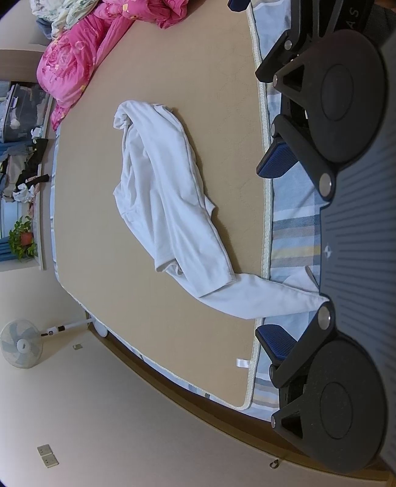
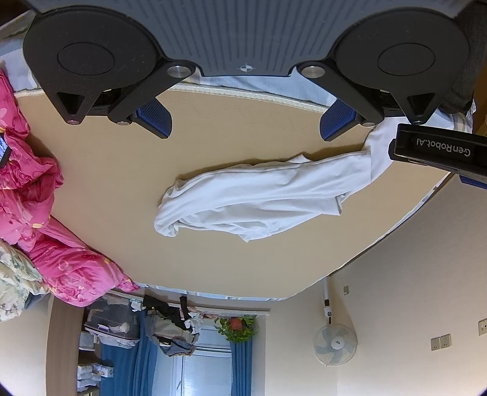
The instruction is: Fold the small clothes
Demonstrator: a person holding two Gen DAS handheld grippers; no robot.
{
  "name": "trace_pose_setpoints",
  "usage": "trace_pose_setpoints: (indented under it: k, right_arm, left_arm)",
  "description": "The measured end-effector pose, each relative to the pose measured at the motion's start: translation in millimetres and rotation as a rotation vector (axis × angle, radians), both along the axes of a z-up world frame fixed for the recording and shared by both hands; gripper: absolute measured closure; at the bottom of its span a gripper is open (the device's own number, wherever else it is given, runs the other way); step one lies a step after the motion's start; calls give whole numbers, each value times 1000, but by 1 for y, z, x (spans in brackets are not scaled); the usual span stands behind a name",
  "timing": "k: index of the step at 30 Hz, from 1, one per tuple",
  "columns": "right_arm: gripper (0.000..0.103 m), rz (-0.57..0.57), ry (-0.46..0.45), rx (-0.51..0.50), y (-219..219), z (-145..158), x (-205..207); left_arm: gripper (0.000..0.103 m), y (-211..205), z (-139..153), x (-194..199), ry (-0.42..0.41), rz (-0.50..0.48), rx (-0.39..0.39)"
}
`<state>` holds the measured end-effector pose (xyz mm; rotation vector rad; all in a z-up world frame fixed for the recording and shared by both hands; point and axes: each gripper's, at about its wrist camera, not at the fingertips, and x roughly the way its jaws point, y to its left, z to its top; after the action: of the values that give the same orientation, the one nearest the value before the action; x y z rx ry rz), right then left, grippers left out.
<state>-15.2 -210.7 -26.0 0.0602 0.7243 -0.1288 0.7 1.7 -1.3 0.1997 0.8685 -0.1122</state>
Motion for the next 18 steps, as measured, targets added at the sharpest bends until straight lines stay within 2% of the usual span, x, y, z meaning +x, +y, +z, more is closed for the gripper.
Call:
trace_pose_setpoints:
  k: [8,11,18]
  right_arm:
    - [1,-3,24,3,1,-6,4]
    - [1,-2,33,4,1,-8,7]
    - [1,6,54,13,1,-13,17]
  left_arm:
    - [1,0,-8,5,10,1,-14]
    - [1,0,-10,6,36,2,-48]
    - [1,4,-11,15,34,18,-48]
